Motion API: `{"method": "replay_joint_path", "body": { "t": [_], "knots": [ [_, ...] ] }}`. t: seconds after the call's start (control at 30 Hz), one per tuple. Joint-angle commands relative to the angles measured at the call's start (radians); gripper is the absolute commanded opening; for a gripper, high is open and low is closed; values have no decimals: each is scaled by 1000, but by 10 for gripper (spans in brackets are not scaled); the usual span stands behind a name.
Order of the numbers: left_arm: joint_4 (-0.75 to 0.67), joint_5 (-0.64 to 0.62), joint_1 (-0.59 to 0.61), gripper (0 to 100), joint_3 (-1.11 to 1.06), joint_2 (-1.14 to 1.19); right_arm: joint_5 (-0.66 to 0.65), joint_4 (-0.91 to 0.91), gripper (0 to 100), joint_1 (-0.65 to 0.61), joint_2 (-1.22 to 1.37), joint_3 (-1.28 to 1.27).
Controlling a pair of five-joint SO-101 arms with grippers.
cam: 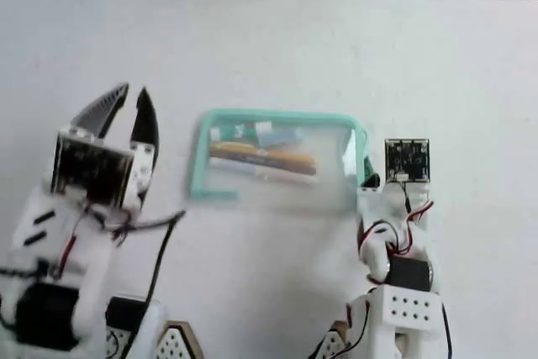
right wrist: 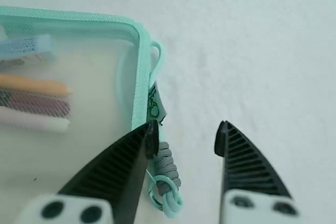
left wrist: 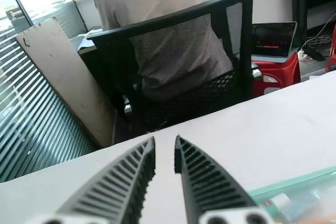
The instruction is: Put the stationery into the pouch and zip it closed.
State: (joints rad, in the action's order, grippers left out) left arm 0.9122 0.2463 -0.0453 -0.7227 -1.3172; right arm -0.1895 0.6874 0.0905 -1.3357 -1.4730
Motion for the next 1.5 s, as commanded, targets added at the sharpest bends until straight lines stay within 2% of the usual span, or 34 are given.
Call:
{"method": "replay_joint_path", "body": {
  "t": [0.0, 0.13, 0.23, 0.3, 0.4, 0.97, 1.07, 1.3, 1.47],
  "knots": [
    [109, -3, -38, 86, -11, -202, 2, 160, 176, 7, -171, 63],
    [107, 0, -41, 87, -123, -403, 2, 309, 176, 7, -470, 68],
    [109, 72, -39, 87, -224, -526, 2, 389, 176, 13, -444, 189],
    [115, 143, -38, 85, -253, -519, 2, 453, 176, 12, -418, 290],
    [115, 180, -13, 84, -288, -507, 2, 533, 176, 8, -469, 384],
    [98, 178, -10, 84, -373, -507, -9, 541, 180, 13, -469, 654],
    [34, 157, -10, 84, -480, -507, -9, 539, 180, 8, -469, 678],
    [-256, -71, -10, 86, -786, -507, -5, 538, 180, 7, -467, 680],
    [-353, -94, -10, 87, -976, -504, -8, 521, 180, 5, -467, 554]
  ]
}}
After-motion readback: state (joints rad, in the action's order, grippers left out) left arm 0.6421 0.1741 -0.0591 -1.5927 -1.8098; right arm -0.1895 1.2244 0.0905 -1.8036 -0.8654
